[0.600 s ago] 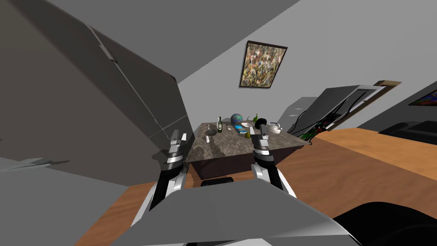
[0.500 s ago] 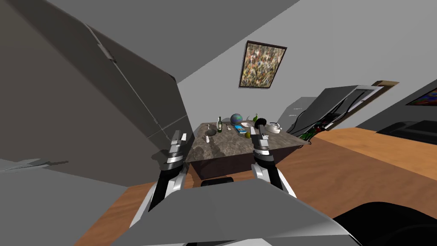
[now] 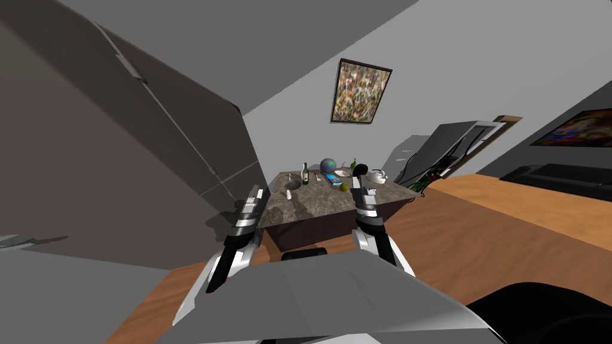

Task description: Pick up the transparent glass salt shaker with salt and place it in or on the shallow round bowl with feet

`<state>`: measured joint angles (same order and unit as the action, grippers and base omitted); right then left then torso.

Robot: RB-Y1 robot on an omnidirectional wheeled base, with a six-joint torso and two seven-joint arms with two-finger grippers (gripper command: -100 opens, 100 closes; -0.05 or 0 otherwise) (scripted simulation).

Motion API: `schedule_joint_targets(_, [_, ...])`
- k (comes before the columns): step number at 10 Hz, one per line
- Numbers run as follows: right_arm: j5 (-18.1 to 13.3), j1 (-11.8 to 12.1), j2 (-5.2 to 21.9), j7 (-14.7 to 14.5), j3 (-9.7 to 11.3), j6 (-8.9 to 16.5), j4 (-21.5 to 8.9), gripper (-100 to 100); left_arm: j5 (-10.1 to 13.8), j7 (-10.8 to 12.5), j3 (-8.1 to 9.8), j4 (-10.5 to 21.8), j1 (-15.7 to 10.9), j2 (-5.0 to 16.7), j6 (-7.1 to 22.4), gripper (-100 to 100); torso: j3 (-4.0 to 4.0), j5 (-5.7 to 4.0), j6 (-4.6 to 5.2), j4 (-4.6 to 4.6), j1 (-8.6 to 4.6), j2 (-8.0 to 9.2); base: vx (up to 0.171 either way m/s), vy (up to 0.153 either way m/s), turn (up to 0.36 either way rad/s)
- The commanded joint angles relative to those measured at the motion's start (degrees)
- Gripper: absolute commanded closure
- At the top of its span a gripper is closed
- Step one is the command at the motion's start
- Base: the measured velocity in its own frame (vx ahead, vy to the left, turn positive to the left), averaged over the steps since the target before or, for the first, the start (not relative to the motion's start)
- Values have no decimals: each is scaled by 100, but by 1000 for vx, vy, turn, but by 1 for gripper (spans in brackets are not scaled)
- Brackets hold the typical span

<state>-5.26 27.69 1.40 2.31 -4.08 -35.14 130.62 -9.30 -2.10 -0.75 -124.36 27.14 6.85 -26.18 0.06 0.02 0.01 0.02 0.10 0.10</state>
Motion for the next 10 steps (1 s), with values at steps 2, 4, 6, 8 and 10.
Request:
schedule_joint_targets(2, [0, 0, 0, 0, 0, 0, 0, 0, -201, -156, 150, 343, -54, 177, 75, -100, 1, 1, -1, 0, 4, 2, -38, 32, -118])
schedule_joint_targets(4, [0, 0, 0, 0, 0, 0, 0, 0, -372, -280, 310, 655, -128, 257, 149, -100, 5, 1, -1, 2, 4, 8, -51, 36, -135])
schedule_joint_targets(6, [0, 1, 0, 0, 0, 0, 0, 0, -462, -347, 397, 831, -166, 285, 189, -100, 2, 2, -3, 1, 5, 2, -29, 29, -69])
schedule_joint_targets(8, [0, 0, 0, 0, 0, 0, 0, 0, -648, -489, 576, 1178, -246, 324, 270, -100, 2, 1, 0, 1, 4, 3, -45, 28, -173])
schedule_joint_targets(10, [0, 0, 0, 0, 0, 0, 0, 0, -838, -644, 750, 1533, -337, 349, 352, -100, 4, 2, -2, 2, 7, 7, -54, 41, -145])
